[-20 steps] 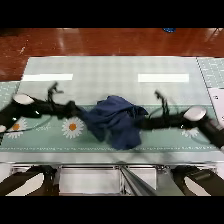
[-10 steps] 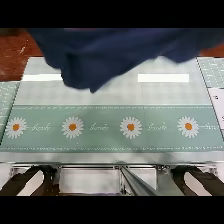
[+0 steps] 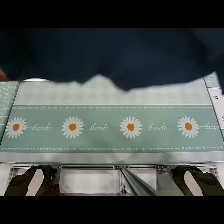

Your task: Fold the shirts.

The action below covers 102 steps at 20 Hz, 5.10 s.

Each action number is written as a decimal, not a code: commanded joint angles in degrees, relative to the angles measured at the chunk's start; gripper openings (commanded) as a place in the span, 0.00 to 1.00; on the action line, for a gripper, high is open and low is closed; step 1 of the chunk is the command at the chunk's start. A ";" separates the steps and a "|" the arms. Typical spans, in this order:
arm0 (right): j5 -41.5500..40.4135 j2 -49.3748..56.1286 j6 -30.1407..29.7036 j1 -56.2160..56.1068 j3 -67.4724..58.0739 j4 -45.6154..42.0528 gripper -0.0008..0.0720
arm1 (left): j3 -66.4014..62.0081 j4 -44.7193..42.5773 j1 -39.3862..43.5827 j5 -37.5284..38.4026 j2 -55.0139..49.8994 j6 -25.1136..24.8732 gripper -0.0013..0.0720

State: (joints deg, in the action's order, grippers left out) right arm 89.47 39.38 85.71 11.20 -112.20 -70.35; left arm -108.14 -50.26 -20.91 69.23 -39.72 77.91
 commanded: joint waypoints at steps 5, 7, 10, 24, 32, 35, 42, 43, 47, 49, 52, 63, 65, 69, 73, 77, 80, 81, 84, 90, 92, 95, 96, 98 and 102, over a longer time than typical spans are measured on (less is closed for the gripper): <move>7.13 -10.36 2.32 0.11 37.03 16.33 0.04 | 15.82 -8.50 2.01 16.09 5.46 4.48 0.04; 4.46 -12.24 1.07 0.11 48.41 21.44 0.04 | 23.61 -8.48 3.74 16.33 5.40 4.44 0.04; -0.13 -11.58 -1.92 0.11 59.17 22.18 0.04 | 34.18 -8.20 5.11 16.31 2.03 4.44 0.04; -22.67 42.23 -18.78 0.13 49.75 27.43 0.04 | 30.56 2.16 16.52 -18.29 -46.36 0.76 0.04; -26.27 57.29 -11.17 2.34 29.14 33.24 0.54 | 23.12 0.87 17.20 -11.80 -56.61 0.79 0.72; -13.90 56.15 -9.44 11.08 22.62 32.26 0.54 | 18.97 -5.62 11.15 4.68 -55.04 3.78 0.71; -28.15 32.11 -2.08 26.16 54.80 7.10 0.54 | 51.58 -7.96 1.77 1.05 -32.41 8.37 0.71; -32.02 28.11 -3.04 27.43 61.83 9.70 0.54 | 57.90 -6.12 1.05 -1.88 -28.63 9.20 0.71; -32.70 23.78 -13.68 28.06 76.08 26.84 0.54 | 75.23 0.04 1.11 -8.90 -21.20 8.09 0.71; -32.70 23.78 -15.76 26.71 78.07 29.88 0.54 | 78.31 1.75 2.21 -10.58 -22.62 8.07 0.71; -32.13 23.78 -15.96 26.32 78.05 29.97 0.54 | 78.62 4.61 6.36 -15.41 -25.14 8.13 0.71; -28.83 24.20 -15.28 35.95 75.19 22.93 0.54 | 78.25 11.72 16.59 -24.26 -32.41 7.13 0.05; -27.69 25.11 -11.30 34.77 76.43 18.86 0.54 | 77.16 11.74 16.59 -24.13 -32.41 5.03 0.04; -29.29 30.58 -11.69 29.03 77.57 22.77 0.54 | 76.63 11.74 16.65 -23.12 -32.39 5.07 0.04; -32.63 38.51 -17.73 24.85 75.63 33.97 0.54 | 76.63 11.72 16.63 -23.74 -32.39 5.03 0.04; -33.44 46.34 -17.84 17.88 67.78 35.54 0.54 | 76.63 11.74 16.65 -24.33 -32.39 5.05 0.04; -33.66 51.19 -16.90 12.68 61.48 35.54 0.45 | 76.59 11.74 16.63 -24.28 -32.39 5.07 0.04; -33.29 52.30 -16.90 11.19 59.52 35.52 0.30 | 76.35 11.74 16.63 -24.33 -32.39 5.05 0.04; -28.52 52.83 -17.94 8.92 52.24 35.12 0.04 | 72.11 11.74 16.50 -23.54 -32.24 4.81 0.04; -18.71 42.91 -13.20 8.98 24.26 29.59 0.04 | 45.92 11.74 16.52 -19.54 -26.97 4.79 0.04; -21.62 39.56 -10.51 9.01 12.59 24.06 0.04 | 34.62 11.74 16.52 -24.15 -24.35 4.37 0.04; -20.83 37.29 -5.05 9.09 -5.42 22.08 0.04 | 15.91 11.67 16.26 -26.97 -22.75 3.63 0.04; -20.28 35.87 -4.24 9.09 -9.14 21.92 0.04 | 9.77 10.82 16.13 -24.68 -22.29 3.54 0.04; -19.91 29.66 -4.09 9.90 -10.32 18.23 0.04 | 0.02 4.74 15.37 -18.25 -20.74 3.78 0.04; -13.79 16.55 -3.54 13.05 -6.95 9.20 0.04 | -7.56 -12.59 12.90 -7.02 -12.35 8.57 0.04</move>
State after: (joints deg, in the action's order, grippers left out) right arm 72.10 64.23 80.77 22.57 -118.89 -54.30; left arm -108.73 -50.59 -6.59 54.30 -57.19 83.57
